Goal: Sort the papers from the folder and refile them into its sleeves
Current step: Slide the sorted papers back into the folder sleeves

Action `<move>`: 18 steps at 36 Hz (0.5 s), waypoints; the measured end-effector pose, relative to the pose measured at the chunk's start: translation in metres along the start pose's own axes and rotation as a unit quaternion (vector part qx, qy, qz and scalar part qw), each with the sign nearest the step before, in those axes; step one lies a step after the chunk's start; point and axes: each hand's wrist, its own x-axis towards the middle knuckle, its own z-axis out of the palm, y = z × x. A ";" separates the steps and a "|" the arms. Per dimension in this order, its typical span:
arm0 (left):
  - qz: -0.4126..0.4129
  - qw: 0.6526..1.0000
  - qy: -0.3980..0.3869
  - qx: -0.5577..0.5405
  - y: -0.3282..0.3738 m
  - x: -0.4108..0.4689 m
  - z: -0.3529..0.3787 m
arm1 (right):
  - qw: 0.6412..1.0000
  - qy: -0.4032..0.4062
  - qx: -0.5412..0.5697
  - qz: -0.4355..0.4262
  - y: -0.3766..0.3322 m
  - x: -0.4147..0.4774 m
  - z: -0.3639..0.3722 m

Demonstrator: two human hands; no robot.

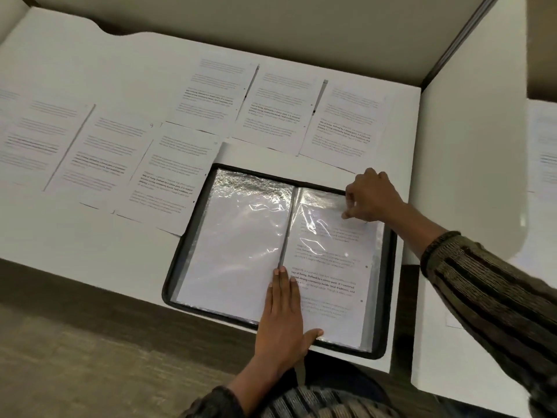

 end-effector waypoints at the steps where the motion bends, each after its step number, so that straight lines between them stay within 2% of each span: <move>1: -0.001 1.000 -0.003 -0.001 0.000 0.000 -0.002 | 1.000 0.004 0.014 0.010 0.003 -0.005 -0.003; 4: -0.002 1.000 -0.021 -0.004 -0.002 0.000 -0.007 | 0.984 0.033 0.165 0.057 0.009 -0.017 -0.003; 7: 0.001 0.999 -0.040 -0.007 -0.005 0.002 -0.015 | 0.934 0.097 0.331 0.092 0.013 -0.033 0.008; 12: 0.018 0.998 -0.052 -0.009 -0.014 0.012 -0.030 | 0.861 0.103 0.464 0.180 0.004 -0.066 0.035; 16: 0.035 0.999 -0.022 -0.024 -0.022 0.021 -0.039 | 0.821 0.129 0.498 0.246 -0.007 -0.088 0.067; 18: 0.047 0.998 -0.004 -0.035 -0.026 0.027 -0.043 | 0.800 0.109 0.529 0.262 -0.017 -0.102 0.072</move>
